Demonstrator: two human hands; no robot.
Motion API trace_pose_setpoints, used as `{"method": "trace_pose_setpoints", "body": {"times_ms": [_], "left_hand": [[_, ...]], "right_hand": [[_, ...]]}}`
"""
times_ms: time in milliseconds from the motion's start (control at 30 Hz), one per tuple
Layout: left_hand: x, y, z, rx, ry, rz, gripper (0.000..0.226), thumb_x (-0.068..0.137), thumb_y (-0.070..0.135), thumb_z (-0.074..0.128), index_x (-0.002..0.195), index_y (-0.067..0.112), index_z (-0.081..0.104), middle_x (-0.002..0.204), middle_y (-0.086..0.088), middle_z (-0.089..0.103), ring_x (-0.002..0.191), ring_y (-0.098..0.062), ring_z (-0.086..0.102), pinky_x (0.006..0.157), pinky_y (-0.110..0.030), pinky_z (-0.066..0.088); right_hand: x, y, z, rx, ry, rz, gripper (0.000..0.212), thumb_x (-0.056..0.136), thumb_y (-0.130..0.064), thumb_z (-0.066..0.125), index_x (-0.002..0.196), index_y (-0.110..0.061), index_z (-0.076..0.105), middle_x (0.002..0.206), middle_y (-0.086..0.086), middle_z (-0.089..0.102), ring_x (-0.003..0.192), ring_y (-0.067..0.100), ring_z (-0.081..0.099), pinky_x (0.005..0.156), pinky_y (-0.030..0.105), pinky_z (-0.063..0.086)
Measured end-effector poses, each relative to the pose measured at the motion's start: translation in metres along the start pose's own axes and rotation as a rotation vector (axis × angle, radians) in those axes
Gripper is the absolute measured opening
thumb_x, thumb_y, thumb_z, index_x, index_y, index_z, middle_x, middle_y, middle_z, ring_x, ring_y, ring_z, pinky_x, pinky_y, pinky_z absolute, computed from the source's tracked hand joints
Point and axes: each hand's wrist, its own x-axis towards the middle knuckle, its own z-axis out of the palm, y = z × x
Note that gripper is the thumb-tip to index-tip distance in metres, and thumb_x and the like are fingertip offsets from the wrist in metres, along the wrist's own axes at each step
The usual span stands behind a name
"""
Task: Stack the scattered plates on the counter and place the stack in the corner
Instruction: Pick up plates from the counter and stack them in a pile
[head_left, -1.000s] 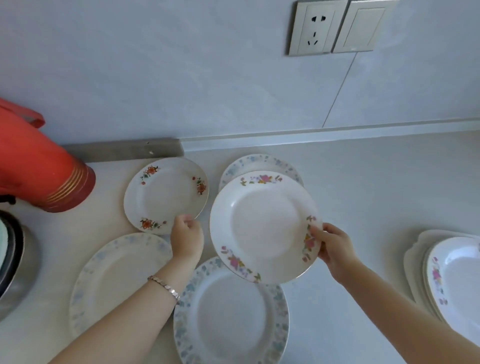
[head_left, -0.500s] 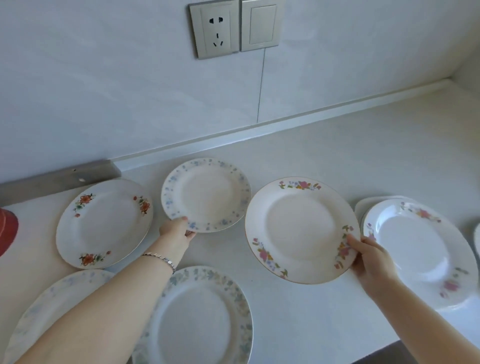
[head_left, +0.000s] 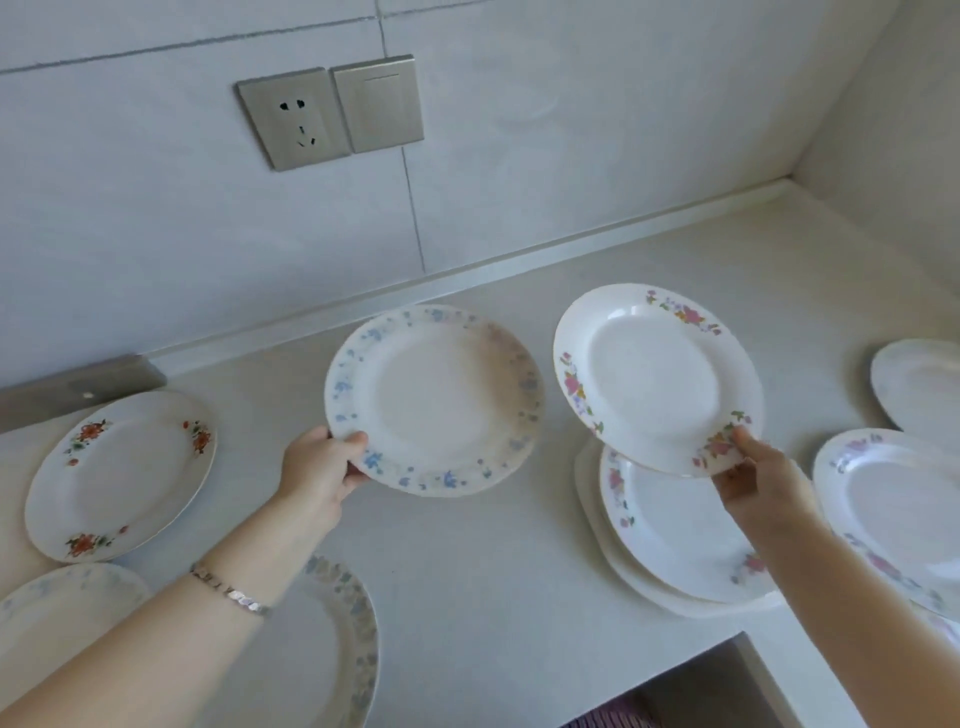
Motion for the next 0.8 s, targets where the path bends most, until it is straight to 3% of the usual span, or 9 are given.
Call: {"method": "trace_pose_setpoints", "body": {"times_ms": [100,167,333,500,667,800], "left_hand": [[-0.03,-0.01,0.057,0.037,-0.115,-0.015,0.024,0.089,-0.009,0.047,0.077,0.01,0.055,0.079,-0.011,0.059,0.069,-0.02,0.057,0.046,-0.029,0.055],[-0.049,-0.022,0.095,0.062,-0.175,-0.045,0.024,0.089,-0.01,0.047,0.077,0.009,0.056,0.077,-0.011,0.06,0.067,-0.021,0.057,0.041,-0.023,0.053],[-0.08,-0.06,0.162,0.137,-0.24,-0.135,0.021,0.088,-0.01,0.048,0.079,0.006,0.058,0.075,-0.012,0.061,0.066,-0.022,0.059,0.043,-0.024,0.054],[-0.089,-0.087,0.19,0.21,-0.23,-0.18,0.023,0.088,-0.009,0.05,0.076,0.009,0.057,0.076,-0.01,0.062,0.068,-0.022,0.06,0.064,-0.035,0.053],[-0.085,-0.097,0.2,0.285,-0.239,-0.184,0.024,0.089,-0.009,0.049,0.077,0.01,0.056,0.076,-0.01,0.062,0.068,-0.021,0.06,0.051,-0.029,0.055],[-0.075,-0.097,0.202,0.339,-0.274,-0.194,0.02,0.089,-0.007,0.052,0.08,0.01,0.058,0.078,-0.008,0.063,0.071,-0.02,0.061,0.051,-0.028,0.055]], "right_hand": [[0.018,-0.046,-0.02,0.026,-0.025,-0.023,0.012,0.091,-0.004,0.051,0.081,-0.008,0.057,0.05,-0.002,0.07,0.048,0.005,0.067,0.045,0.019,0.054],[0.03,-0.074,-0.037,0.029,-0.037,-0.051,0.012,0.091,-0.005,0.05,0.082,-0.009,0.057,0.051,-0.003,0.07,0.048,0.004,0.067,0.045,0.017,0.052],[0.054,-0.123,-0.078,0.013,-0.021,-0.053,0.015,0.093,-0.005,0.048,0.082,-0.009,0.057,0.052,-0.004,0.07,0.05,0.004,0.068,0.05,0.016,0.055],[0.07,-0.135,-0.107,-0.017,-0.004,-0.028,0.013,0.091,-0.001,0.049,0.083,-0.009,0.057,0.052,-0.003,0.07,0.05,0.005,0.068,0.048,0.018,0.055],[0.076,-0.126,-0.123,-0.036,-0.031,-0.017,0.01,0.089,-0.002,0.052,0.084,-0.009,0.057,0.057,-0.004,0.072,0.054,0.005,0.069,0.05,0.018,0.055],[0.075,-0.118,-0.13,-0.048,-0.055,-0.017,0.009,0.09,-0.005,0.051,0.087,-0.008,0.058,0.06,-0.004,0.072,0.054,0.005,0.069,0.05,0.016,0.054]]}}
